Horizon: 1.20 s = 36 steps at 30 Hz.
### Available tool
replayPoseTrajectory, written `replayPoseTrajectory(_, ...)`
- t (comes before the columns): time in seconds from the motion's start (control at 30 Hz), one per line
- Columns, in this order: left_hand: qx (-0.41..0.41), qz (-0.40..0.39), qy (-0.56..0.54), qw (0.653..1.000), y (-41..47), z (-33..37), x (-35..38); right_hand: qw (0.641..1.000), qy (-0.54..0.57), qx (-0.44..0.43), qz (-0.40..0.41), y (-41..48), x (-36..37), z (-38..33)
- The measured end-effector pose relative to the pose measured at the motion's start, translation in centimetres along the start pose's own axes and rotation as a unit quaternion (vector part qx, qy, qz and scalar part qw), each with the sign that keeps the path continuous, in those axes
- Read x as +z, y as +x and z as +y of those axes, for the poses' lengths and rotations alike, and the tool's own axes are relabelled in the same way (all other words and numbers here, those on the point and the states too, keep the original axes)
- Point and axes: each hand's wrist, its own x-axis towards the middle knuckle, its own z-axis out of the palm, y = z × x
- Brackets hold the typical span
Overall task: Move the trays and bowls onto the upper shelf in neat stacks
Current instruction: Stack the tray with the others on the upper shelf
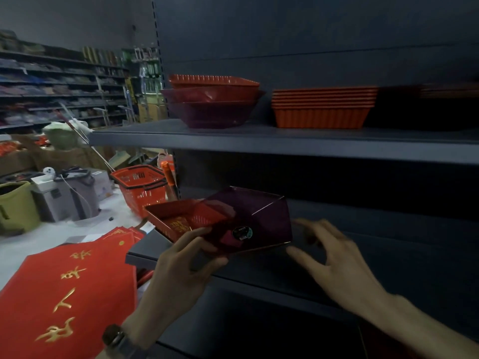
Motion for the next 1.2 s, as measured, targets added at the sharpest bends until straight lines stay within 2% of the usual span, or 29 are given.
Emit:
replayPoseTrajectory(0.13,-0.019,-0.026,-0.068,0.997,-0.9,2.4,0.1,0.997,-0.002,0.045,-0.069,-1.6,-3.0,0.1)
replayPoseTrajectory(0.23,-0.014,-0.046,-0.088,0.995,-1.4,4.7,0.5,0.993,0.019,0.079,-0.081,-2.8,-4.3,0.1)
replayPoseTrajectory(0.37,-0.045,-0.053,-0.139,0.988,-2.3,7.2,1.0,0.982,0.11,0.133,-0.077,-4.1,-5.5,0.2)
replayPoseTrajectory(0.53,-0.102,-0.056,-0.179,0.977,-3.5,10.2,1.6,0.945,0.256,0.174,-0.105,-6.3,-6.3,0.3)
replayPoseTrajectory(0.83,-0.174,-0.062,-0.254,0.949,-5.2,13.0,1.2,0.932,0.318,0.155,-0.083,-9.8,-7.1,-0.6)
replayPoseTrajectory(1.0,-0.151,-0.024,-0.307,0.939,-5.9,13.7,-0.8,0.931,0.335,0.116,-0.089,-10.2,-7.8,-3.2)
replayPoseTrajectory(1.2,-0.151,0.057,-0.331,0.93,-7.3,14.7,-3.7,0.932,0.346,0.065,-0.08,-9.5,-8.0,-6.8)
